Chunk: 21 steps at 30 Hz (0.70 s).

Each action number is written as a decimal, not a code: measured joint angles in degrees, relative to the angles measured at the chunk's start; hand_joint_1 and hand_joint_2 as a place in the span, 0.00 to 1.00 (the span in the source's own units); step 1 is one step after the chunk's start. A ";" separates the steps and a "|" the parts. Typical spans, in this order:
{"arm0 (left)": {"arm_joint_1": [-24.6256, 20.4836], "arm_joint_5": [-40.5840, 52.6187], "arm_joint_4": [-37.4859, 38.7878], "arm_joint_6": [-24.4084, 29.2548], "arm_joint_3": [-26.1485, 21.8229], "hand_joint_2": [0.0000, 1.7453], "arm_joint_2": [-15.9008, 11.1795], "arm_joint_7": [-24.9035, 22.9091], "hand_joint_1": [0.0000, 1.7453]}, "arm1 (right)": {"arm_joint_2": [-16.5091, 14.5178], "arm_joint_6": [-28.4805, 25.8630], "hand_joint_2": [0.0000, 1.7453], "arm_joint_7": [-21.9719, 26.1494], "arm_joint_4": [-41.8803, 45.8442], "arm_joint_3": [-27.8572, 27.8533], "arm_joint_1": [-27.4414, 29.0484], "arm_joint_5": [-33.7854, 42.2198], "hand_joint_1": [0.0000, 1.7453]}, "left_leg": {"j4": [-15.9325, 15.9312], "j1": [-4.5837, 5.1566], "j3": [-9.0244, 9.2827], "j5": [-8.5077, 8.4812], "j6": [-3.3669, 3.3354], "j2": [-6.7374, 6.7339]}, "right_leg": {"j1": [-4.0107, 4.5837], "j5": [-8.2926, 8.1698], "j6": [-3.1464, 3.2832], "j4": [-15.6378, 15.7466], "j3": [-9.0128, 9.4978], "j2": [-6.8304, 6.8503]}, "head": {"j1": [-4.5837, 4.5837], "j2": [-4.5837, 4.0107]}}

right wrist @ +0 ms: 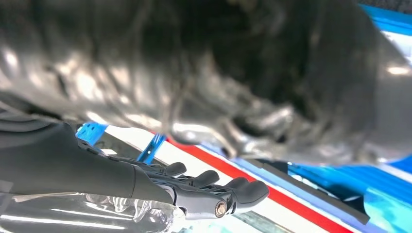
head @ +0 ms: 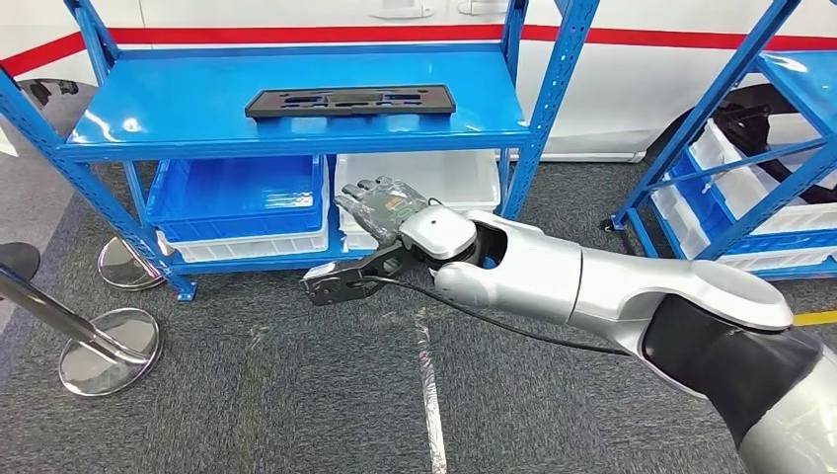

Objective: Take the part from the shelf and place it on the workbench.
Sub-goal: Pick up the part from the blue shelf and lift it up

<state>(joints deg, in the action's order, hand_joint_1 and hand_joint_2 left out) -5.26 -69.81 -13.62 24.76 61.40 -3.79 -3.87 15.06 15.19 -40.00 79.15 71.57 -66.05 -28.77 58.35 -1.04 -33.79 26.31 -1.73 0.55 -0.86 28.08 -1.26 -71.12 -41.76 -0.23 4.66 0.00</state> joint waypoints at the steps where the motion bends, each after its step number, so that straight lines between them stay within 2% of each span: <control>1: 0.05 0.01 0.00 0.00 0.00 0.00 0.01 0.01 0.00 | 0.00 -0.02 0.00 0.00 0.00 0.02 -0.05 0.01 0.00 | 0.13 -0.05 0.33 0.39 0.19 0.05 | -0.07 -2.16 0.06 3.87 1.53 0.01 | 0.01 0.00; 2: 0.07 0.01 0.00 0.00 0.00 0.00 0.02 0.01 0.00 | -0.01 -0.05 0.00 0.00 0.01 0.04 -0.16 0.01 0.00 | 0.33 0.02 0.53 0.76 0.45 0.11 | 0.01 -3.65 0.15 7.44 3.13 0.00 | -0.03 0.00; 3: 0.07 0.01 0.00 0.00 0.00 0.00 0.02 0.02 0.00 | -0.01 -0.10 0.00 0.01 0.01 0.08 -0.25 0.03 0.00 | 0.43 0.10 0.61 1.02 0.76 0.15 | 0.10 -4.33 0.30 9.86 4.28 -0.04 | -0.05 0.00; 5: -0.01 0.01 0.00 0.00 0.00 0.00 0.02 0.03 0.00 | -0.02 -0.22 0.00 0.01 0.03 0.19 -0.36 0.13 0.00 | 0.35 0.27 0.60 1.21 1.42 0.20 | 0.38 -3.94 0.66 11.18 4.97 -0.16 | -0.11 0.00; 8: -0.04 0.00 0.00 0.00 0.00 0.00 0.03 -0.01 0.00 | -0.03 -0.56 0.00 -0.05 0.05 0.28 -0.54 0.45 0.00 | 1.02 0.14 0.58 2.07 2.35 0.03 | 0.09 -3.80 1.55 11.88 5.63 -0.25 | -0.20 0.00; 10: -0.02 0.01 0.00 -0.03 0.00 0.00 0.03 -0.01 0.00 | -0.20 -0.68 0.00 0.07 0.07 0.39 -0.75 0.56 0.00 | 5.99 0.07 -1.81 4.48 2.78 -0.16 | -0.05 -3.64 2.12 12.26 6.26 -0.24 | -0.42 0.00; 12: -0.06 0.02 0.00 -0.14 0.00 0.00 0.03 0.03 0.00 | -0.63 -0.67 0.00 0.90 0.08 0.80 -0.84 0.54 0.00 | 13.22 0.06 -6.00 6.84 3.03 -0.18 | 0.10 -3.31 2.53 12.21 6.55 -0.24 | -0.53 0.00; 13: -0.06 0.02 0.00 -0.21 0.00 0.00 0.03 0.06 0.00 | -0.97 -0.67 0.00 1.61 0.08 1.12 -0.83 0.50 0.00 | 15.30 0.05 -7.52 6.88 3.08 -0.19 | 0.18 -3.11 2.67 12.14 6.70 -0.26 | -0.52 0.00; 14: -0.04 0.02 0.00 -0.28 0.00 0.00 0.03 0.11 0.00 | -1.37 -0.68 0.00 2.45 0.08 1.46 -0.82 0.44 0.00 | 15.32 0.05 -8.06 5.83 3.04 -0.19 | 0.24 -2.88 2.73 12.07 6.88 -0.31 | -0.52 0.00; 15: -0.03 0.02 0.00 -0.34 0.00 0.00 0.03 0.17 0.00 | -1.89 -0.69 0.00 3.24 0.07 1.81 -0.81 0.37 0.00 | 13.23 0.06 -7.53 3.85 2.92 -0.19 | 0.28 -2.63 2.71 11.98 7.13 -0.39 | -0.52 0.00; 16: -0.01 0.02 0.00 -0.39 0.00 0.00 0.02 0.27 0.00 | -2.47 -0.70 0.00 3.83 0.05 2.13 -0.81 0.28 0.00 | 9.50 0.08 -6.14 1.41 2.70 -0.19 | 0.30 -2.35 2.63 11.92 7.44 -0.46 | -0.52 0.00; 17: -0.01 0.02 0.01 -0.42 0.00 0.00 0.01 0.37 0.00 | -3.02 -0.74 0.00 4.23 0.02 2.44 -0.84 0.20 0.00 | 5.96 0.21 -4.59 -0.33 2.46 -0.19 | 0.40 -2.08 2.48 11.86 7.67 -0.52 | -0.52 0.00; 18: -0.06 0.03 0.01 -0.45 0.00 0.00 -0.01 0.49 0.00 | -3.54 -0.80 0.00 4.53 -0.04 2.74 -0.86 0.15 0.00 | 2.93 0.36 -3.28 -1.34 2.18 -0.17 | 0.50 -1.86 2.30 11.78 7.77 -0.56 | -0.57 0.00; 19: -0.12 0.03 0.02 -0.48 0.00 0.00 -0.03 0.58 0.00 | -3.96 -0.85 0.00 4.75 -0.10 3.04 -0.88 0.09 0.00 | 1.16 0.51 -2.48 -1.62 1.94 -0.12 | 0.59 -1.73 2.07 11.80 7.81 -0.54 | -0.56 0.00; 21: -0.25 0.03 0.02 -0.50 0.00 0.00 -0.03 0.69 0.00 | -4.58 -0.90 0.00 5.11 -0.22 3.66 -0.93 -0.02 0.00 | 0.31 0.63 -2.07 -1.21 1.53 0.00 | 0.71 -1.64 1.61 11.99 7.88 -0.47 | -0.57 0.00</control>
<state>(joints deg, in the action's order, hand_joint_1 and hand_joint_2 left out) -5.51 -69.77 -13.60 24.26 61.40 -3.82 -3.19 10.48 14.28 -34.89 78.94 75.22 -66.97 -28.80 58.65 -0.41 -35.85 25.10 -0.20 0.55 -0.15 26.44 0.36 -59.13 -33.88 -0.71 4.08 0.00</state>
